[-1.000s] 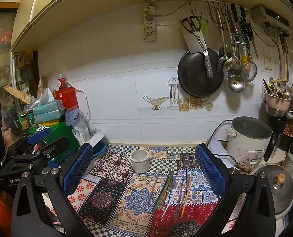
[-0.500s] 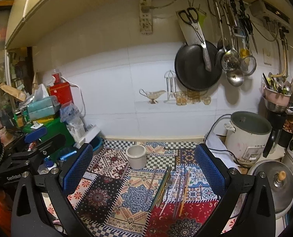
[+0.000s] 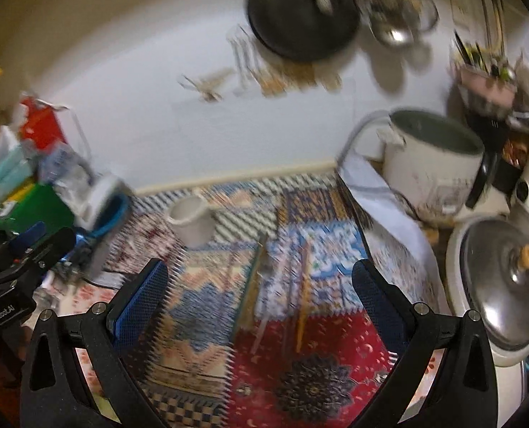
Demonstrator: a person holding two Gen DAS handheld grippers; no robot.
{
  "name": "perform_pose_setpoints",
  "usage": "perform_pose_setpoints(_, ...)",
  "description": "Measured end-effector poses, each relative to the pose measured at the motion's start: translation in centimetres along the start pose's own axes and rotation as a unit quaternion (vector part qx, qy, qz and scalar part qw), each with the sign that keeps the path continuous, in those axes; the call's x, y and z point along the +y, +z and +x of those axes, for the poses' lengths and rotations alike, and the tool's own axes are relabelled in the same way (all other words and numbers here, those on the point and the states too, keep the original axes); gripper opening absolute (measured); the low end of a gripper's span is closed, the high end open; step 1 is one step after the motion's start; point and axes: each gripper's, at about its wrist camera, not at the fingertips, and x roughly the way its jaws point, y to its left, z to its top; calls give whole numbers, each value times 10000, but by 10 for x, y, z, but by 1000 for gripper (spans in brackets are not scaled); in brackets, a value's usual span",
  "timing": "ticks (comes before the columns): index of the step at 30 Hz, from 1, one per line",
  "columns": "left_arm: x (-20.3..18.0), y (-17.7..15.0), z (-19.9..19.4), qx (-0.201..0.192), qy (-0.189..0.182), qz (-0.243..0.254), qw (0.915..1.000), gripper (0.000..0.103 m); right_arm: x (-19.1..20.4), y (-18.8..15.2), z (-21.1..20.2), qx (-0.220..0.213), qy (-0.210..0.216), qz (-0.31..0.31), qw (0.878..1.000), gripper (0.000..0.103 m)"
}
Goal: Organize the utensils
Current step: 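Lower both tools over the utensil pile on the cloth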
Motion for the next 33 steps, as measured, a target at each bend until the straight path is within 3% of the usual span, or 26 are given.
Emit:
perform_pose_setpoints(5,-11,-14,63,587,-11,155,9982,88,-22,-4,43,497,-295,162,9982,102)
perform_pose_setpoints(12,-19,-35,143,1577,141,557,9858,78,-46,-8,96,994,-418,356,9935,100)
perform_pose_setpoints(18,-18,-49,203,2248,7,486,9732,63,-50,-11,137,1398,-152,350,9894,86)
perform_pose_setpoints(24,-11,-61,250,2947,-285,67,9552,44,-46,-12,170,1788,239,352,9830,65)
perform_pose_setpoints(26,-9,-62,261,3052,-372,-49,9515,35,-46,-14,181,1922,381,395,9798,63)
perform_pose_setpoints(28,-7,-62,269,3143,-466,-230,9479,32,-46,-15,190,2031,519,474,9766,62)
perform_pose_setpoints(33,-7,-60,281,3262,-733,-490,9412,22,-40,-18,215,2305,881,595,9672,47)
